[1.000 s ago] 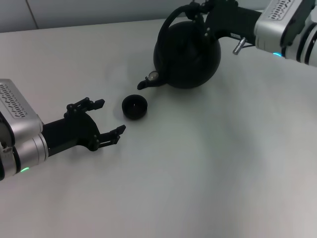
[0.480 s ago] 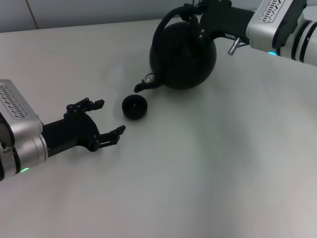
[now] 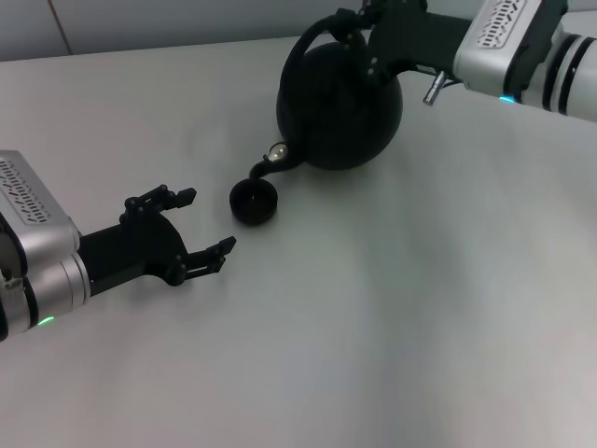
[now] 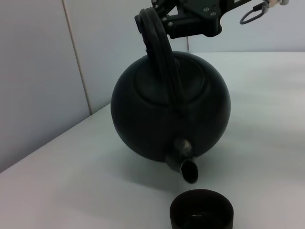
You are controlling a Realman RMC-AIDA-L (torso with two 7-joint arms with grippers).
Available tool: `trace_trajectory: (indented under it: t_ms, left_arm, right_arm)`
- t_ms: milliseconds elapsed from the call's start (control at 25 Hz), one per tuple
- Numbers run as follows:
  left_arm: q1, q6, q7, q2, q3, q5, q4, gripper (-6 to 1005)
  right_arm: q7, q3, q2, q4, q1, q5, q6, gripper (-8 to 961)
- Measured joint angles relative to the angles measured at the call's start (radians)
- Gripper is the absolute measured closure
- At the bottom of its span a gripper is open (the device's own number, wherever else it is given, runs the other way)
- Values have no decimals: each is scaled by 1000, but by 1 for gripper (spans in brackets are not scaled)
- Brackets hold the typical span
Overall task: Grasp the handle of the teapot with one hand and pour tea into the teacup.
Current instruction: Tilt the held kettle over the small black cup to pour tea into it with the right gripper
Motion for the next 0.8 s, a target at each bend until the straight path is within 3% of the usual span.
trace_trajectory:
  t_ms: [200,800]
  left_arm:
    - [0,0,0,0,0,0,0,158]
    - [3,0,2,0,0,0,0,159]
  right_arm:
    - [0,-69,1,-21,-6,0,45,852]
    - [0,-145,2,-99,-41,23,54,857]
